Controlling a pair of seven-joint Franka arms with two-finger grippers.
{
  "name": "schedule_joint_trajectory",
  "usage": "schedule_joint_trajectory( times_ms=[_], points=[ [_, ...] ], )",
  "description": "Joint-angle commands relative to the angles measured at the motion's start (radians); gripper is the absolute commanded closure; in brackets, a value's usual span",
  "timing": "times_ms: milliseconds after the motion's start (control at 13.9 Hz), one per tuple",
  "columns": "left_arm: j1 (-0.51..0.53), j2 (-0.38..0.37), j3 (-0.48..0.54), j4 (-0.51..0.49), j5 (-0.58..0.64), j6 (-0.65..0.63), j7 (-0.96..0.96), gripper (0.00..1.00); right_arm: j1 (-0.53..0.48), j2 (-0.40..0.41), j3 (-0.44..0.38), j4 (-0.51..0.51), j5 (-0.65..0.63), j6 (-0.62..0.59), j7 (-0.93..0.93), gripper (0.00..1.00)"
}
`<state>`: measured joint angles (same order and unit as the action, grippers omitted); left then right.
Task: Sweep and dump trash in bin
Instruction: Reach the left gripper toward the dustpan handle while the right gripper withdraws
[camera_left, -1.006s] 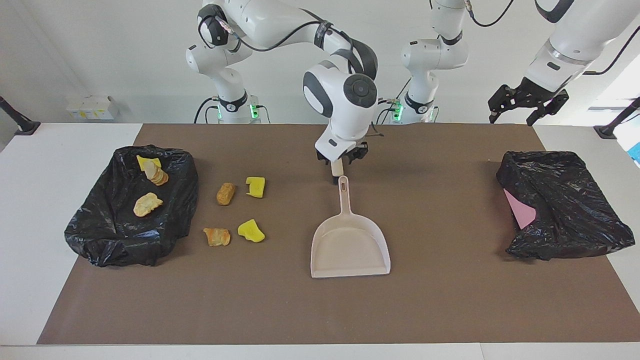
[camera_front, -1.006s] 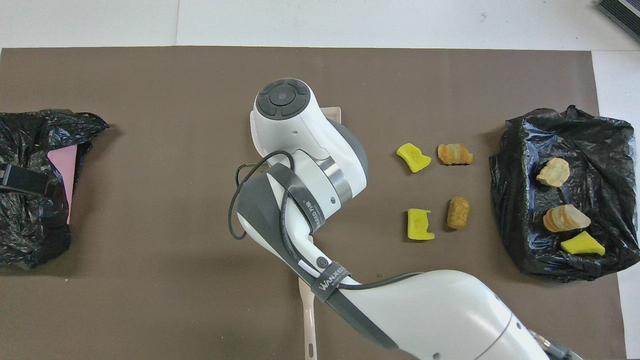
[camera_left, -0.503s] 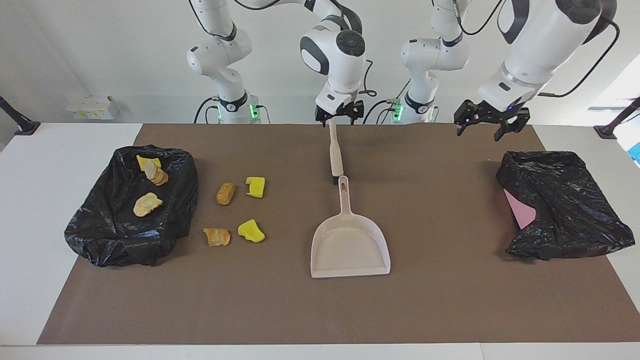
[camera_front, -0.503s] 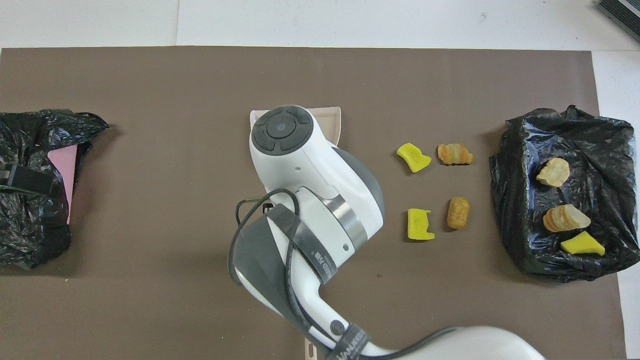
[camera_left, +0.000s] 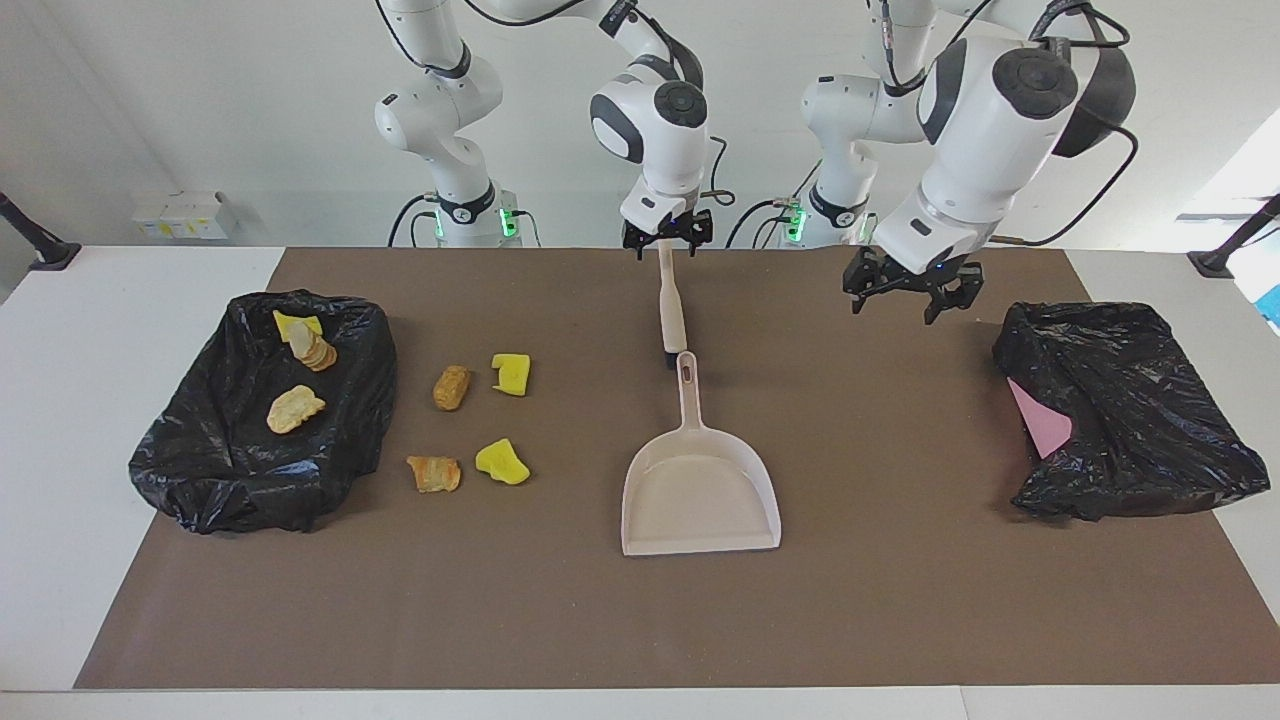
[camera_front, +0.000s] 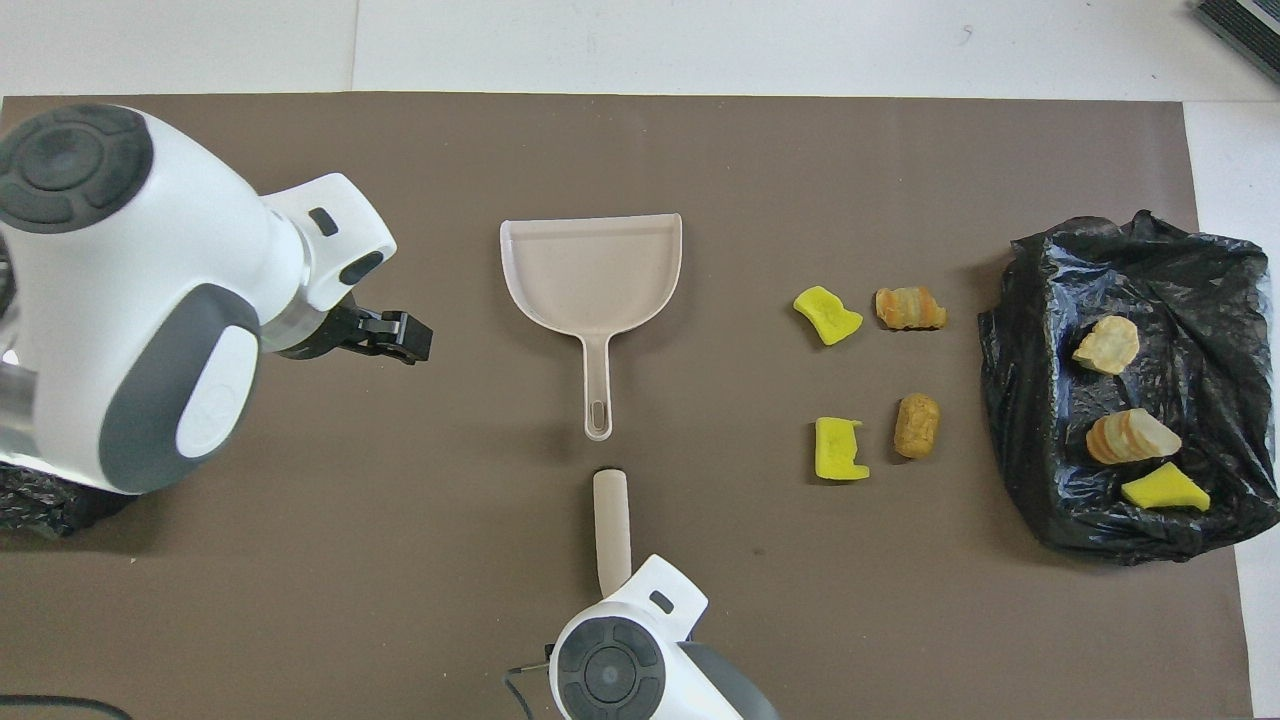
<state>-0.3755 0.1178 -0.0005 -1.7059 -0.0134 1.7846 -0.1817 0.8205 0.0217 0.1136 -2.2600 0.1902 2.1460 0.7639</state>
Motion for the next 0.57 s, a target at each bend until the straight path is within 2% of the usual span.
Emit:
schedule_joint_trajectory(
  times_ms=[0, 144, 216, 359, 503],
  points=[
    [-0.097, 0.054, 0.016, -0.058, 0.006, 0.111, -0.097, 0.00, 0.002, -0.011, -0.002, -0.024, 0.048, 0.018, 0.014, 0.00],
    [-0.132, 0.083, 0.014, -0.078, 0.006, 0.180, -0.157, 0.00, 0.003, -0.011, -0.002, -0.024, 0.048, 0.020, 0.012, 0.07],
    [-0.154, 0.095, 0.013, -0.095, 0.004, 0.223, -0.195, 0.00, 0.003, -0.011, -0.002, -0.024, 0.048, 0.023, 0.009, 0.17],
    [-0.168, 0.098, 0.011, -0.121, -0.017, 0.335, -0.325, 0.00, 0.005, -0.011, -0.002, -0.024, 0.048, 0.025, 0.017, 0.53],
    [-0.192, 0.105, 0.010, -0.121, -0.020, 0.357, -0.338, 0.00, 0.005, -0.013, 0.000, -0.024, 0.048, 0.023, 0.017, 0.93]
  ],
)
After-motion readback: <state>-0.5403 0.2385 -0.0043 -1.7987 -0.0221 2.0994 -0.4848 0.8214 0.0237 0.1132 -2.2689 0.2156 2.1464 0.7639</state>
